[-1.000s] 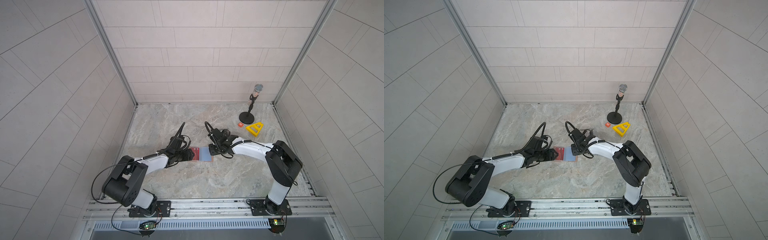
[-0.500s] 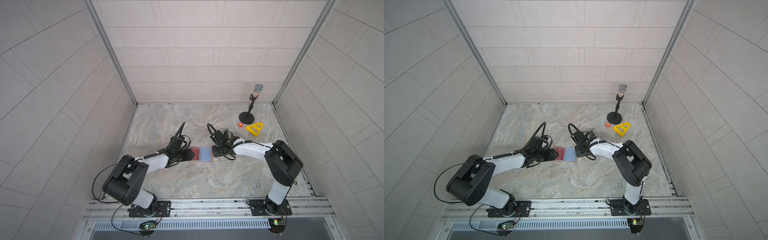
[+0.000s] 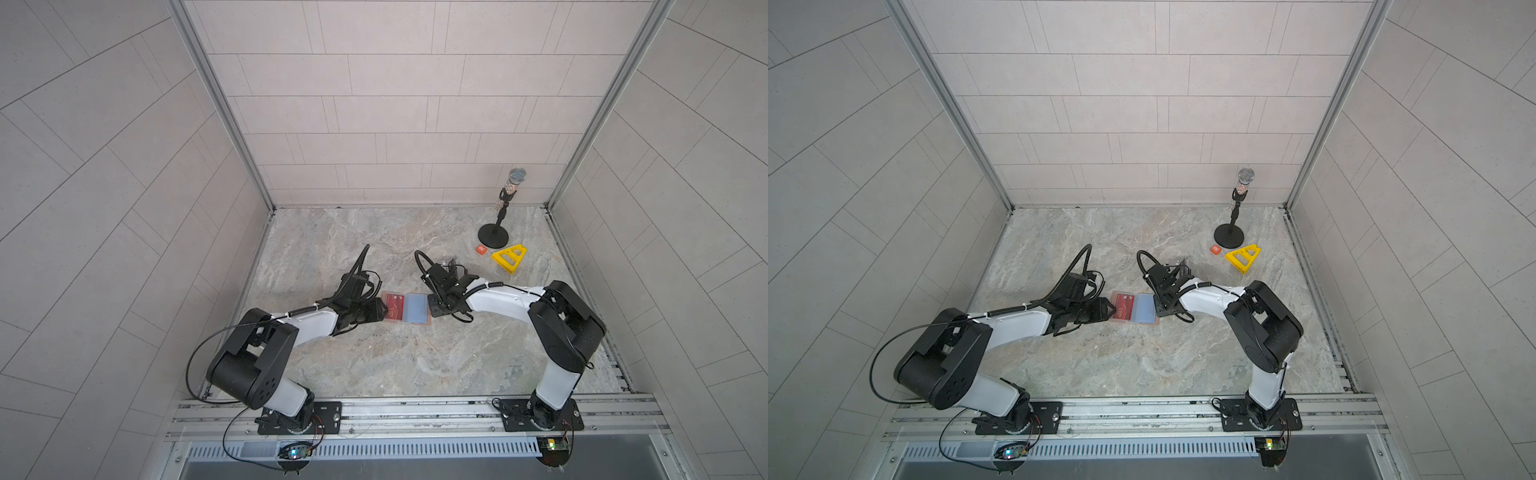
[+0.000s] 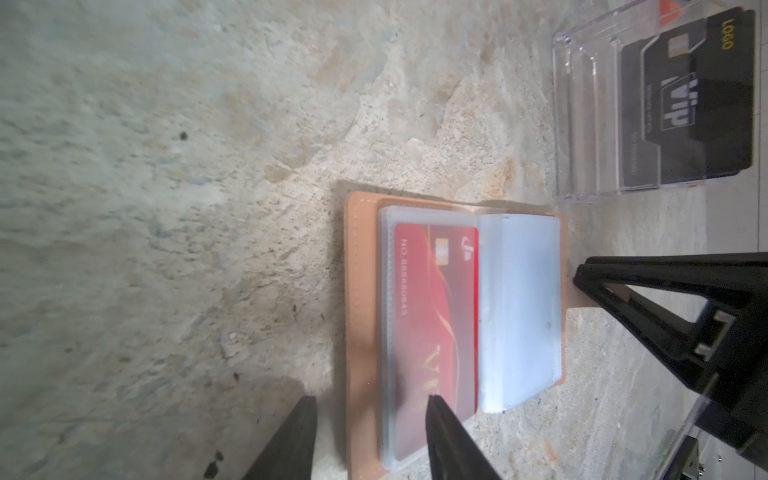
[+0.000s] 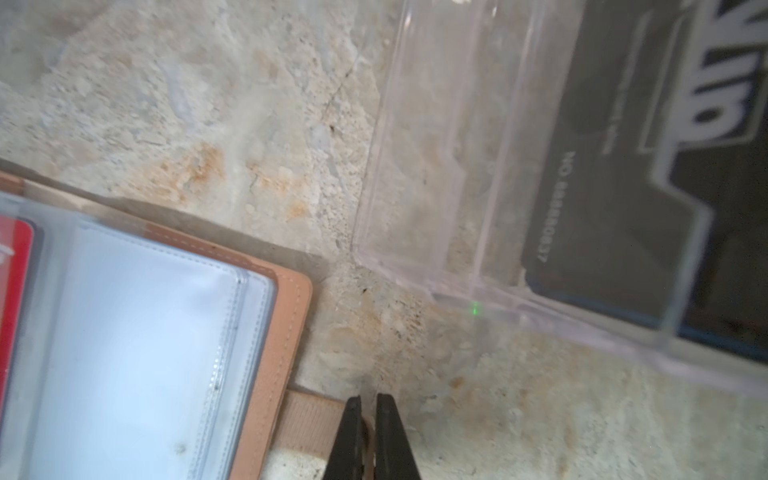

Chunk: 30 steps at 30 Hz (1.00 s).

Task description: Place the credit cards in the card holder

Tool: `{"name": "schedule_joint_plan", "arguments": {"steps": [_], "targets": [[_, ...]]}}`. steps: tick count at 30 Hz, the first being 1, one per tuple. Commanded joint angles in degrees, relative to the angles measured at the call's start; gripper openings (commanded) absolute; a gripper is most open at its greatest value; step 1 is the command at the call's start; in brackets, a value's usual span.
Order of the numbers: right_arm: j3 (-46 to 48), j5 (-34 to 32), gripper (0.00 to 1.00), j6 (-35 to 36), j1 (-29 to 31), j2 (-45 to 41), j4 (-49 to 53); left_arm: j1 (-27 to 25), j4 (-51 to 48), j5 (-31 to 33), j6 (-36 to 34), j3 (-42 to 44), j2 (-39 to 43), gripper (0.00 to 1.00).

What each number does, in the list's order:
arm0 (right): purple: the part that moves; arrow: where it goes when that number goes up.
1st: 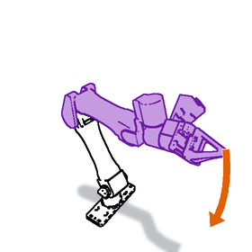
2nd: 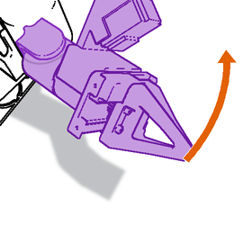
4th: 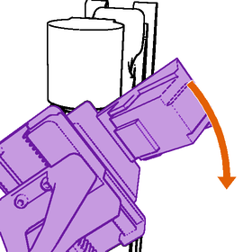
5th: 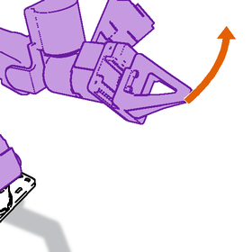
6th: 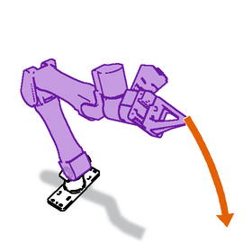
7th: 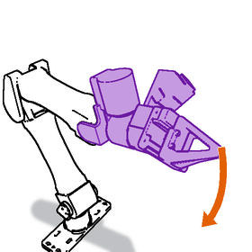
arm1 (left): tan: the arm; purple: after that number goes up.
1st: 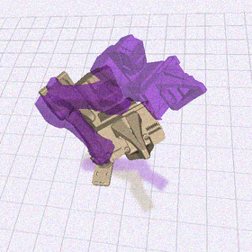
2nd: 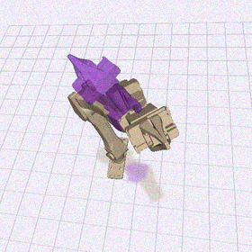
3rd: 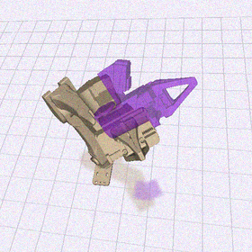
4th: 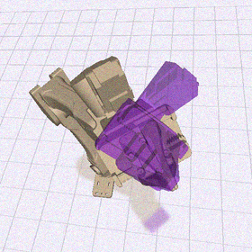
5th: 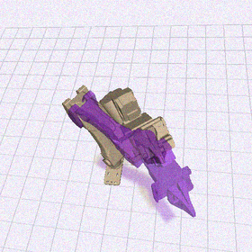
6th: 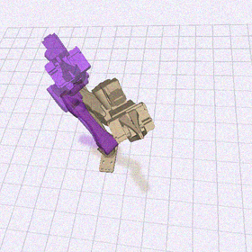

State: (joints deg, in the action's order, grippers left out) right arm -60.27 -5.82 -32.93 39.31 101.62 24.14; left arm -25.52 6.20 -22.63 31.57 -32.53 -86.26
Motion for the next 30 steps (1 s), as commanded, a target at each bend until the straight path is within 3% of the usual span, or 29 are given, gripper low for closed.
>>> {"name": "schedule_joint_plan", "arguments": {"steps": [1, 13, 20, 27, 30], "targets": [[0.72, -2.37, 0.05, 0.58, -0.29, -0.86, 2.1, -0.01, -3.87, 1.0, 0.18, 1.07, -0.87, 0.45], [0.68, -0.88, 0.04, 0.4, -0.11, -0.37, 0.92, -0.06, 1.34, -4.67, 1.81, 1.77, -4.24, 0.36], [0.68, -0.64, 0.04, 0.32, 0.24, -0.46, 0.82, -0.04, 1.36, -3.87, 2.3, 2.04, -3.33, 0.23], [0.68, -0.37, 0.04, 0.31, 0.5, -0.9, 0.73, -0.05, 0.77, -3.58, 2.65, 2.16, -0.99, 0.01], [0.77, 0.41, 0.04, 0.32, 0.75, -1.14, 0.43, -0.06, -0.51, -3.16, 2.62, 1.99, 0.85, 0.0]]}}
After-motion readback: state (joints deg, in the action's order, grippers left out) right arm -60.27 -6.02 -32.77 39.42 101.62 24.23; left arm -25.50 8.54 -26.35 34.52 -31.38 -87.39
